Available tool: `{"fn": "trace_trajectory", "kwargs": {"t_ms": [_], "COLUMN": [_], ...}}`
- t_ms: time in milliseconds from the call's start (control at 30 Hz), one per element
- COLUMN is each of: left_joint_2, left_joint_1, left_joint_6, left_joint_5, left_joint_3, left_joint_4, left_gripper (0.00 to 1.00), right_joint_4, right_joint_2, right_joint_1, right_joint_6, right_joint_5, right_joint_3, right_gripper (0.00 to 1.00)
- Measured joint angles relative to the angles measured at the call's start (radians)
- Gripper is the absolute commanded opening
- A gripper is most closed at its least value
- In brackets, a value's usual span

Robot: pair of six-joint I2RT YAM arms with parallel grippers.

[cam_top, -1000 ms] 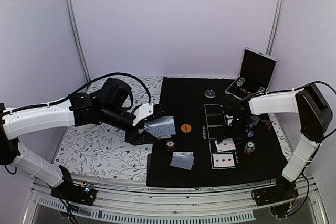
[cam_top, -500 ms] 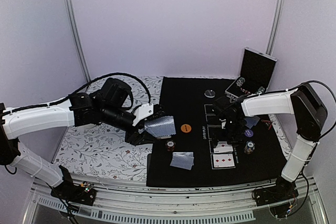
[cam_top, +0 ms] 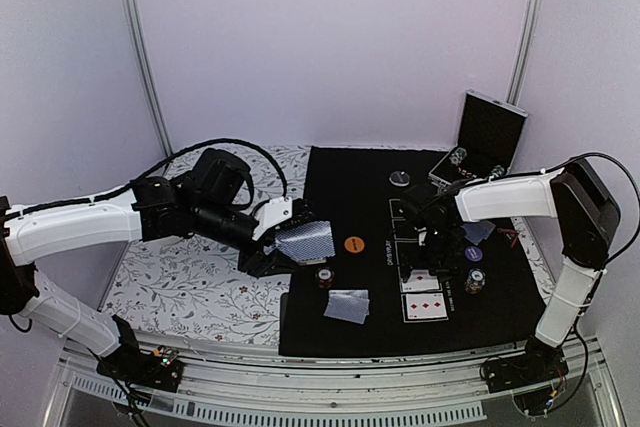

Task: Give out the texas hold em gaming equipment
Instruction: Adjust the poker card in the community card area, then pick up the poker card from the face-down deck piles.

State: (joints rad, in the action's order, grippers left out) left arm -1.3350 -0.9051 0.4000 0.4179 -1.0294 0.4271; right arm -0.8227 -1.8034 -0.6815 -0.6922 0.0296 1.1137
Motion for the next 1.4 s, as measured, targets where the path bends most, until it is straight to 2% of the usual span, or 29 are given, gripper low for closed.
{"fn": "trace_trajectory", "kwargs": {"t_ms": [233, 400, 467, 533, 700, 833, 1067, 1400], "left_joint_2": [0.0, 0.0, 0.0, 0.0, 0.0, 0.0, 0.0, 0.002], "left_joint_1": [0.0, 0.0, 0.0, 0.0, 0.0, 0.0, 0.0, 0.0], "left_joint_6": [0.0, 0.0, 0.0, 0.0, 0.002, 0.004, 0.005, 0.004], "left_joint_5": [0.0, 0.0, 0.0, 0.001, 0.0, 0.0, 0.0, -0.005], "left_joint_3": [0.0, 0.0, 0.0, 0.0, 0.0, 0.0, 0.0, 0.0], "left_joint_4": [0.0, 0.0, 0.0, 0.0, 0.0, 0.0, 0.0, 0.0], "left_gripper": [0.58, 0.58, 0.58, 0.58, 0.58, 0.58, 0.58, 0.57], "right_joint_4": [-0.053, -0.053, 0.005, 0.135, 0.538, 0.738, 0.822, 0.785], "right_joint_2": [0.0, 0.076, 0.164, 0.277, 0.475, 0.446, 0.292, 0.244], "right_joint_1": [-0.002, -0.041, -0.071, -0.103, -0.169, -0.225, -0.274, -0.282], "right_joint_6": [-0.002, 0.035, 0.071, 0.117, 0.183, 0.198, 0.218, 0.24], "right_joint_5": [0.032, 0.065, 0.035, -0.046, -0.275, -0.373, -0.433, -0.413], "right_joint_3": [0.029, 0.092, 0.098, 0.082, -0.031, -0.061, -0.029, 0.0], "right_gripper": [1.0, 0.99, 0.99, 0.99, 0.99, 0.99, 0.99, 0.78]}}
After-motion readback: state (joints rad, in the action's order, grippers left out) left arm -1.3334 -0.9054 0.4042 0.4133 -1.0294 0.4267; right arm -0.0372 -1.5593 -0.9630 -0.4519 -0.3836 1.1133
